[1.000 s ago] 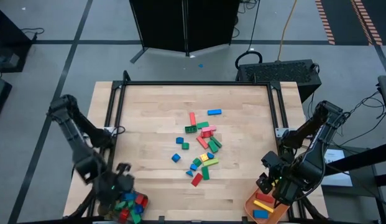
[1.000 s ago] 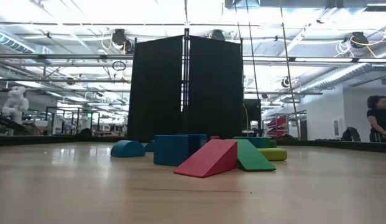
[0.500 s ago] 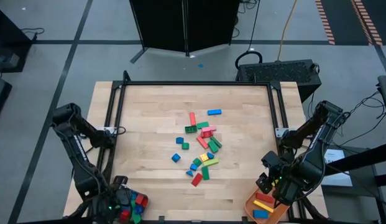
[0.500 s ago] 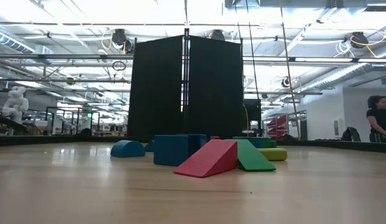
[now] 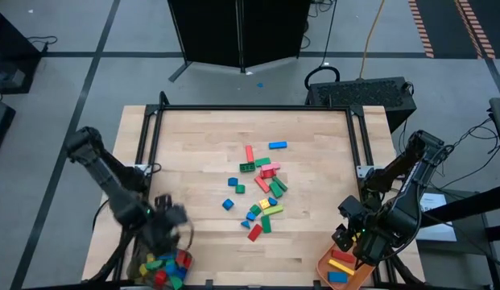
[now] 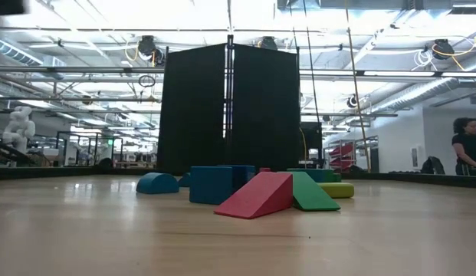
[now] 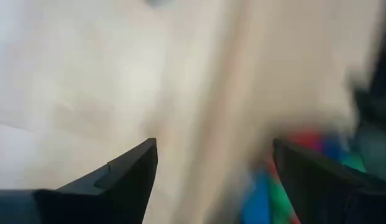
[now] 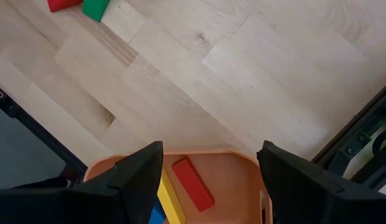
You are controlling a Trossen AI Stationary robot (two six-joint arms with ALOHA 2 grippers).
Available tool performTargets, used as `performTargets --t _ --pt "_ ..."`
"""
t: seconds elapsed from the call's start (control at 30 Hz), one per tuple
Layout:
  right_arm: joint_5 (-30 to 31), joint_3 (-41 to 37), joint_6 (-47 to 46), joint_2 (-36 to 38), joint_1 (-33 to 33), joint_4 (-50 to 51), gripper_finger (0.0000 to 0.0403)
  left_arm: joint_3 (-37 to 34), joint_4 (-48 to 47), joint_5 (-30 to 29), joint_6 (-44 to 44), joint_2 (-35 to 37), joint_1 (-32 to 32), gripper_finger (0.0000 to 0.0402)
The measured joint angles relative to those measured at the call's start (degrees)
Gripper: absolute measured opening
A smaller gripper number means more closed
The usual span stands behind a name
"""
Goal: Sort blocks by size
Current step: Put the blue semicircle block into the black bin
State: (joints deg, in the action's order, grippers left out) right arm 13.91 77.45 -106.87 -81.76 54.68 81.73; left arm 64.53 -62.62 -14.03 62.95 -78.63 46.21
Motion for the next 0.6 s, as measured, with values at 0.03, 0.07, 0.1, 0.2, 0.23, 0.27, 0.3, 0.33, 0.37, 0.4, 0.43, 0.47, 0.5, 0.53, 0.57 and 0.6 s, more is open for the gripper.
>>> performTargets --t 0.03,0.07,0.1,0.2,0.23,0.27,0.3,0.33,0.37,0.4,0.43,0.47,0.5,0.53,0.57,0.6 --pt "0.00 0.00 0.00 0.01 0.00 0.00 0.0256 0.01 -0.55 -3.69 1.77 0.80 -2.25 0.0316" --pt "0.00 0.00 0.00 0.01 0.01 0.00 0.0256 0.01 -0.68 -7.71 2.91 1.33 -4.43 0.0316" --pt "0.00 0.00 0.00 -0.01 0.01 0.00 0.0256 0.01 -0.35 -11.87 3.93 1.61 -6.52 0.0316" --pt "0.02 0.00 -0.01 0.00 0.01 0.01 0.0256 -0.35 3.44 -20.97 3.82 1.22 -11.60 0.0317" --pt "0.02 0.00 -0.05 0.00 0.01 0.01 0.0256 -0.81 5.69 -22.96 3.75 0.63 -13.00 0.0317" --pt "0.02 0.00 -0.25 0.00 0.01 0.00 0.0256 -1.45 8.28 -24.41 3.40 -0.16 -14.14 0.0317" --pt "0.02 0.00 -0.29 -0.01 0.01 0.00 0.0256 -2.18 11.01 -25.17 2.22 -1.22 -15.08 0.0317" --pt "0.02 0.00 -0.34 0.01 0.01 0.00 0.0256 -2.87 13.44 -25.88 0.85 -2.47 -15.76 0.0317" --pt "0.07 0.00 -0.42 0.01 0.01 0.00 0.0256 -3.36 15.18 -26.98 0.26 -3.90 -16.35 0.0317" --pt "0.42 0.00 -0.43 0.01 0.01 0.00 0.0256 -3.86 17.01 -28.26 -0.04 -5.53 -16.82 0.0317" --pt "1.12 0.01 -0.45 -0.01 0.01 -0.07 0.0256 -4.33 19.44 -29.36 -0.05 -7.13 -17.16 0.0317" --pt "2.03 0.00 -0.53 0.00 0.01 -0.16 0.0256 -4.68 21.73 -30.11 0.22 -8.91 -17.39 0.0317" --pt "2.89 0.00 -0.77 0.01 0.01 -0.17 0.0256 -4.98 23.62 -30.73 0.82 -10.71 -17.47 0.0317" --pt "3.59 0.00 -0.88 0.01 0.01 -0.16 0.0256 -5.13 24.86 -31.30 1.09 -12.45 -17.61 0.0317" --pt "4.09 0.00 -0.90 0.01 0.01 -0.28 0.0256 -5.15 25.95 -31.69 1.19 -14.37 -17.71 0.0317" --pt "4.20 0.00 -0.90 0.01 0.00 -0.38 0.0256 -5.15 27.23 -32.02 1.20 -16.16 -17.72 0.0317"
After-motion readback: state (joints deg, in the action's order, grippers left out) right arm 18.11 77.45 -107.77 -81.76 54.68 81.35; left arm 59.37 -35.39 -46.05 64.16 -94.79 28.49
